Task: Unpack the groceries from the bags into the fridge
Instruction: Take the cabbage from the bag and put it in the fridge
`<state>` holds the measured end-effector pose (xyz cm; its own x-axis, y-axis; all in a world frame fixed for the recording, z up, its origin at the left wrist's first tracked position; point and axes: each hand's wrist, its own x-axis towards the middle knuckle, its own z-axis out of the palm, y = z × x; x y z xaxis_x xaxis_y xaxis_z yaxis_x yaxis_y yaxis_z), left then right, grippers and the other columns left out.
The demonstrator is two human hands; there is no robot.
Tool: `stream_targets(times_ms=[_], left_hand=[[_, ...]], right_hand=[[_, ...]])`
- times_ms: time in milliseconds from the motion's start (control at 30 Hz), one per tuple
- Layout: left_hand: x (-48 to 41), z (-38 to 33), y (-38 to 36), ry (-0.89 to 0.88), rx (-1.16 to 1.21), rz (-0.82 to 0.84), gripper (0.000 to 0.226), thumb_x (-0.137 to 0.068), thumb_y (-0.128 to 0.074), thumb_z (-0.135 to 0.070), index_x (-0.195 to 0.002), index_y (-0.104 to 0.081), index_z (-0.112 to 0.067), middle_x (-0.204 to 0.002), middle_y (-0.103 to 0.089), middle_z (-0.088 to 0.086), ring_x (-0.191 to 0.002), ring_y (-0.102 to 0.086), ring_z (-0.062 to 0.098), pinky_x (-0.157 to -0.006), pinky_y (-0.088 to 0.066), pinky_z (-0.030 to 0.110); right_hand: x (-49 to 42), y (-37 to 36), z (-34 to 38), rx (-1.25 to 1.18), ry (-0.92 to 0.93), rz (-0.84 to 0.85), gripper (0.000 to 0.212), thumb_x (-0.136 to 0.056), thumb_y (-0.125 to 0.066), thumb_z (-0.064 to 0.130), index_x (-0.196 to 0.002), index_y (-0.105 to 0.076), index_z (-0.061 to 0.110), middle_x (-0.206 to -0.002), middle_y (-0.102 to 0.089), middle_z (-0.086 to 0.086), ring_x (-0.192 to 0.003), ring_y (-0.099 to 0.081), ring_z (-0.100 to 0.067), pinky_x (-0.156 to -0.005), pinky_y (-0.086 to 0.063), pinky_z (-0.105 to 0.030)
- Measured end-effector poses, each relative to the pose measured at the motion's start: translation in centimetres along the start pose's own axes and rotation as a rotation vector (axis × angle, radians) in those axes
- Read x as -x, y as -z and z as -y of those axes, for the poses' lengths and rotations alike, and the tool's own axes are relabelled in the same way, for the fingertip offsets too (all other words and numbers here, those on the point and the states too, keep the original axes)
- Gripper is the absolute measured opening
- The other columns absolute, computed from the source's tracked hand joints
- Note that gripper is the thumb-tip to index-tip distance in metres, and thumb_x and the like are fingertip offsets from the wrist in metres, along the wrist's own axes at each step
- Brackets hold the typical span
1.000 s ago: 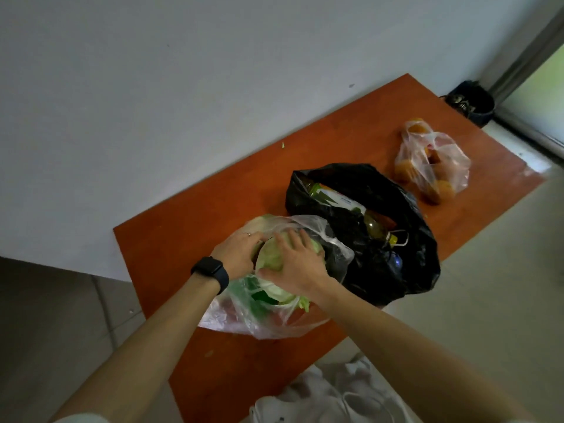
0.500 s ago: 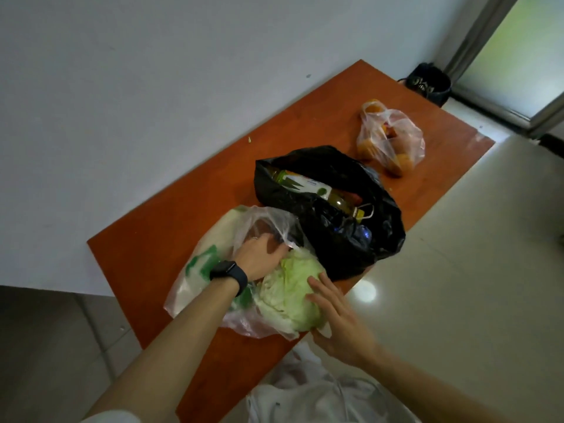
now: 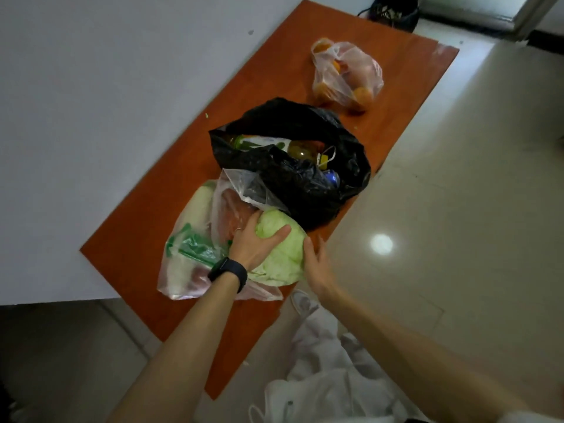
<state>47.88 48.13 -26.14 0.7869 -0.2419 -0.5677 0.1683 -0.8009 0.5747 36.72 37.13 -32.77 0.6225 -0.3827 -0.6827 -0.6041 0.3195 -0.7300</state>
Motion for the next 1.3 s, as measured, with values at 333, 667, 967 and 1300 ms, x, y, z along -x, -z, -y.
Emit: stream_targets(times_ms=[333, 667, 967, 1300], left_hand=[[1.5, 0.2, 0.3, 0.027, 0.105, -0.034, 0.093, -0.060, -0.081, -0.070, -0.139, -0.052, -0.030, -0.129, -0.061, -0.007, -0.115, -0.060, 0.019, -0.100, -0.050, 0.042], [7.5, -8.8, -2.8, -0.177, 0.215, 0.015, 0.076, -0.070, -0.076, -0.066, -0.132, -0.049, -0.032, -0.122, -0.061, -0.009, -0.106, -0.062, 0.015, -0.090, -0.055, 0.038], [9.8, -21.4, -11.3, -0.119, 0.614, 0.288, 0.062, -0.069, -0.080, -0.059, -0.116, -0.071, -0.020, -0.107, -0.075, 0.006, -0.099, -0.072, 0.028, -0.088, -0.057, 0.053], [10.8, -38.9, -22.9, -0.335, 0.486, 0.533, 0.071, -0.076, -0.062, -0.076, -0.132, -0.055, -0.033, -0.119, -0.068, 0.002, -0.102, -0.068, 0.027, -0.078, -0.059, 0.055]], right_hand=[[-1.4, -0.8, -0.2, -0.341, -0.173, 0.102, 0.098, -0.062, -0.055, 0.083, -0.142, -0.040, 0.028, -0.131, -0.059, -0.004, -0.111, -0.065, -0.027, -0.093, -0.056, -0.050], [8.2, 11.7, 5.1, -0.398, 0.123, 0.104, 0.078, -0.080, -0.079, 0.027, -0.145, -0.037, 0.022, -0.125, -0.058, 0.005, -0.100, -0.062, -0.015, -0.067, -0.055, -0.032], [11.6, 28.6, 8.3, -0.037, 0.501, -0.227, 0.095, -0.050, -0.086, 0.071, -0.136, -0.056, 0.044, -0.141, -0.039, 0.013, -0.133, -0.042, -0.017, -0.107, -0.046, -0.045], [13.0, 43.5, 12.5, -0.275, 0.779, -0.390, 0.102, -0.057, -0.095, 0.032, -0.142, -0.041, 0.047, -0.136, -0.052, 0.012, -0.116, -0.060, -0.006, -0.083, -0.059, -0.030]])
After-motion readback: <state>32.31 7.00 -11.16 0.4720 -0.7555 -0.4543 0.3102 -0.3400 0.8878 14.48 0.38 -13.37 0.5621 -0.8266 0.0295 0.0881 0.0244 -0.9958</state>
